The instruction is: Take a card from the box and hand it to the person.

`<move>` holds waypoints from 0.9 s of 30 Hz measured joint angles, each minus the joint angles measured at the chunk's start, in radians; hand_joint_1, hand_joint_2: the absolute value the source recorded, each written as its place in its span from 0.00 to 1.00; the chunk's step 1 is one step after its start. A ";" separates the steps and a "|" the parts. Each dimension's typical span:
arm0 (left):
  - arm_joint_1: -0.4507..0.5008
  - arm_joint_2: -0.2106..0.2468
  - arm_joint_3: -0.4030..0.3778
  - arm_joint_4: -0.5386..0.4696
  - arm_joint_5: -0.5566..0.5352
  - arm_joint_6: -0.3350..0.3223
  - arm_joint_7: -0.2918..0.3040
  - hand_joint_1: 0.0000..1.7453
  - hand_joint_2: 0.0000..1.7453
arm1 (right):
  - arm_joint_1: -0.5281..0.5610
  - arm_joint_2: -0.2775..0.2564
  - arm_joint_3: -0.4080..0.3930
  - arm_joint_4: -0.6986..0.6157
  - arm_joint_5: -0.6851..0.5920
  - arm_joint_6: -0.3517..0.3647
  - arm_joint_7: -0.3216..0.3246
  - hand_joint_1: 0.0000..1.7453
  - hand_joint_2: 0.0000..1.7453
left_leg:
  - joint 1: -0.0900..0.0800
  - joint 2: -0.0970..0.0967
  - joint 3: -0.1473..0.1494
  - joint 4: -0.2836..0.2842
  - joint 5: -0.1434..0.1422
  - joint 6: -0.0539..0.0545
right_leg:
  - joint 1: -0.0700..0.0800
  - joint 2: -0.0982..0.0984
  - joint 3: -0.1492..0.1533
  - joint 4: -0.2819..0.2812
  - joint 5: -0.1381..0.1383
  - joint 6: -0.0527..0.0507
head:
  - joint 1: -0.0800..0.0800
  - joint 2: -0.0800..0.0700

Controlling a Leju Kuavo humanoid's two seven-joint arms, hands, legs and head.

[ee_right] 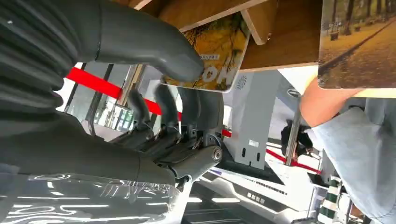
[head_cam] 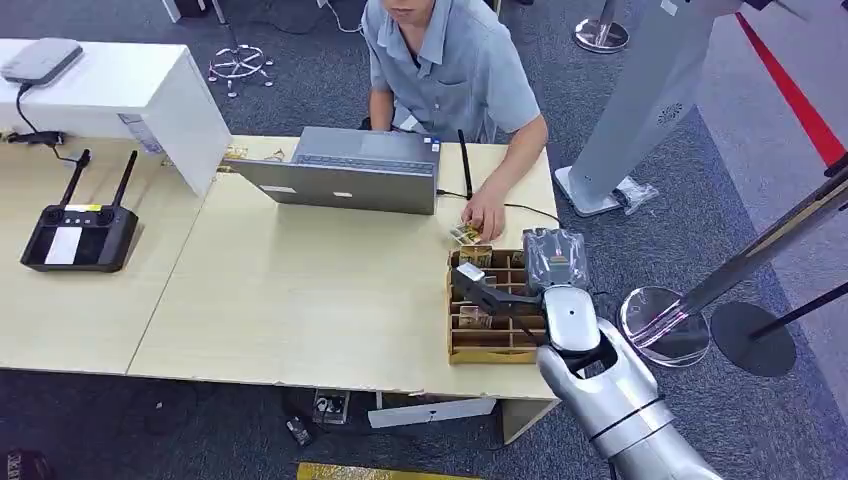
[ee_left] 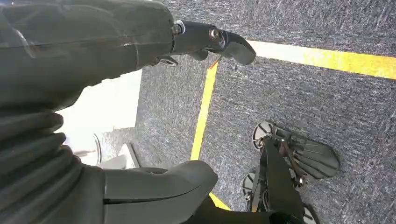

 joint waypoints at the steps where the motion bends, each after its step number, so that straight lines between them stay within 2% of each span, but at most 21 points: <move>1: 0.000 0.000 0.000 0.000 0.000 0.000 0.000 0.00 1.00 | 0.000 0.000 0.000 -0.001 0.004 0.000 0.002 1.00 1.00 | 0.000 0.000 0.000 0.000 0.000 0.000 | 0.000 0.000 0.000 0.000 0.000 0.000 | 0.000 0.000; 10: 0.000 0.001 0.000 0.001 0.010 0.002 0.001 0.00 1.00 | 0.007 -0.024 -0.003 -0.080 0.061 -0.012 0.003 1.00 1.00 | 0.000 0.000 0.000 0.000 0.000 0.000 | 0.000 0.001 0.000 0.000 0.000 0.000 | 0.000 0.000; 17: 0.001 0.001 0.000 0.001 0.022 0.012 0.001 0.00 1.00 | 0.006 -0.063 -0.020 -0.180 0.077 -0.035 -0.031 1.00 1.00 | 0.000 0.000 0.000 0.000 0.000 0.000 | 0.000 0.001 0.000 0.000 0.000 0.000 | 0.000 0.000; 27: 0.001 0.000 0.001 0.001 0.032 0.018 0.000 0.00 1.00 | -0.044 -0.093 -0.027 -0.356 0.090 0.004 -0.044 1.00 1.00 | 0.000 0.000 0.000 0.000 0.000 0.000 | 0.000 0.001 0.000 0.000 0.000 0.000 | 0.000 0.000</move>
